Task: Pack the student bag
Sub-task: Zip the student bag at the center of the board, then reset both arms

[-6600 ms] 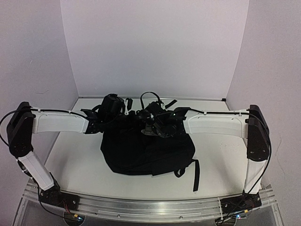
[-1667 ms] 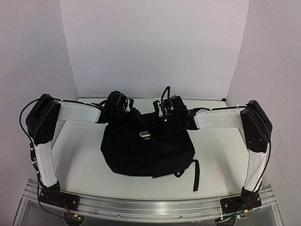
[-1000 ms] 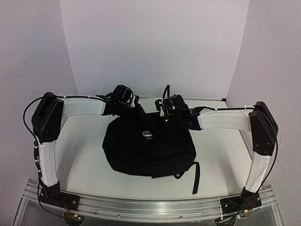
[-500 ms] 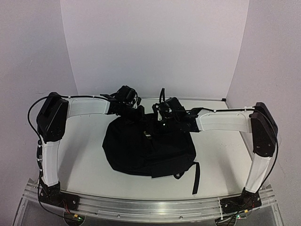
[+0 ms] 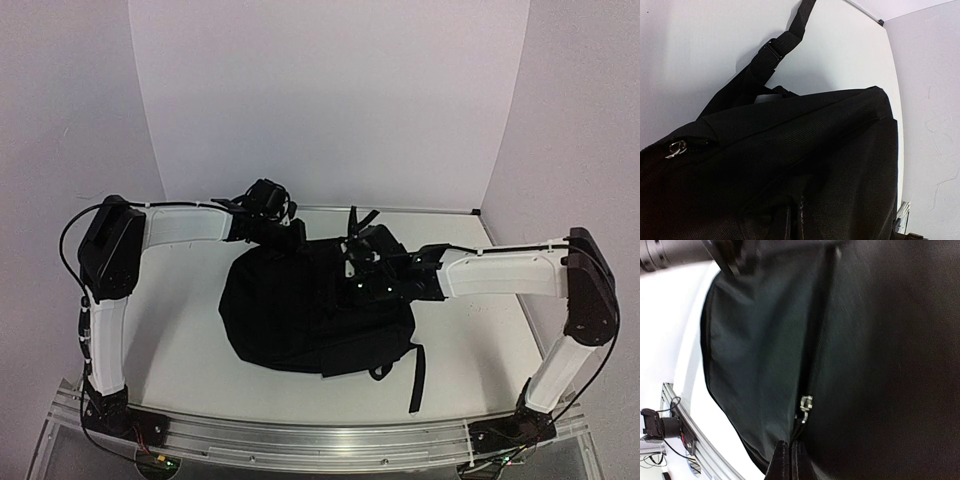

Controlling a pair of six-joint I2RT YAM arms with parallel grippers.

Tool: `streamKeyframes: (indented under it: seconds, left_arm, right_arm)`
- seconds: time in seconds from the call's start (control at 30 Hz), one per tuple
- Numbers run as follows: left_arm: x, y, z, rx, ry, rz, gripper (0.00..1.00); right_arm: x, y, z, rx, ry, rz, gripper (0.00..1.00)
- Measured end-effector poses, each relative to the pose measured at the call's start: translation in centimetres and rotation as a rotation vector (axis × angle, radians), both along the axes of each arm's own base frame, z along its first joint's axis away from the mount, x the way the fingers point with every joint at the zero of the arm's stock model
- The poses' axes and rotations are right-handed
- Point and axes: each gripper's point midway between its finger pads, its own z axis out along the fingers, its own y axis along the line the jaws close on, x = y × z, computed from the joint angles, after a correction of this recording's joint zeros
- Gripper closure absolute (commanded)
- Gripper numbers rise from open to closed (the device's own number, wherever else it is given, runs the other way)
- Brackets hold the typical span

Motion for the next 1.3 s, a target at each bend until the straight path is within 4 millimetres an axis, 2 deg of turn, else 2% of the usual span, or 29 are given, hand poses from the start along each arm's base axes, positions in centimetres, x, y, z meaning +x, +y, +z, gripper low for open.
streamKeyframes:
  seconds: [0.17, 0.4, 0.63, 0.67, 0.7, 0.77, 0.83, 0.93, 1.0, 1.07, 1.2, 1.3]
  left_arm:
    - [0.6, -0.2, 0.1, -0.008, -0.012, 0.003, 1.00]
    - [0.9, -0.2, -0.3, -0.008, -0.014, 0.004, 1.00]
    - [0.9, -0.2, -0.4, -0.008, -0.012, 0.000, 1.00]
    - [0.9, -0.2, -0.4, -0.007, -0.013, 0.000, 0.99]
    - [0.9, -0.2, -0.4, -0.007, -0.014, -0.002, 0.94]
    - [0.9, -0.3, -0.3, -0.006, -0.019, -0.008, 0.74]
    - [1.1, -0.3, -0.1, -0.003, -0.031, -0.012, 0.48]
    - [1.7, 0.1, 0.3, 0.005, -0.063, -0.012, 0.26]
    - [2.3, 0.8, 0.9, 0.011, -0.092, 0.000, 0.17]
    - [2.8, 1.8, 2.2, 0.015, -0.127, 0.005, 0.12]
    - [3.3, 4.4, 5.9, 0.008, -0.198, 0.024, 0.07]
    - [3.7, 7.8, 8.2, 0.018, -0.244, 0.059, 0.05]
  right_arm:
    - [-1.5, -0.8, -1.0, -0.011, 0.037, -0.006, 1.00]
    - [-4.6, -1.5, -2.3, -0.027, 0.087, 0.012, 1.00]
    - [-4.9, -1.8, -2.5, -0.018, 0.089, -0.011, 1.00]
    - [-4.9, -1.8, -2.4, -0.017, 0.085, -0.012, 1.00]
    - [-4.9, -1.8, -2.3, -0.015, 0.081, -0.013, 1.00]
    - [-4.9, -1.9, -2.1, -0.017, 0.073, -0.014, 0.85]
    - [-4.9, -1.9, -1.9, -0.029, 0.066, -0.009, 0.61]
    - [-5.2, -1.8, -1.4, -0.054, 0.057, 0.003, 0.37]
    - [-4.7, -1.4, -0.1, -0.059, 0.020, 0.005, 0.21]
    - [-3.7, -0.8, 1.8, -0.042, -0.025, -0.002, 0.12]
    - [0.2, -0.4, 5.8, 0.000, -0.135, -0.056, 0.06]
    - [4.3, -2.4, 7.0, -0.010, -0.191, -0.132, 0.03]
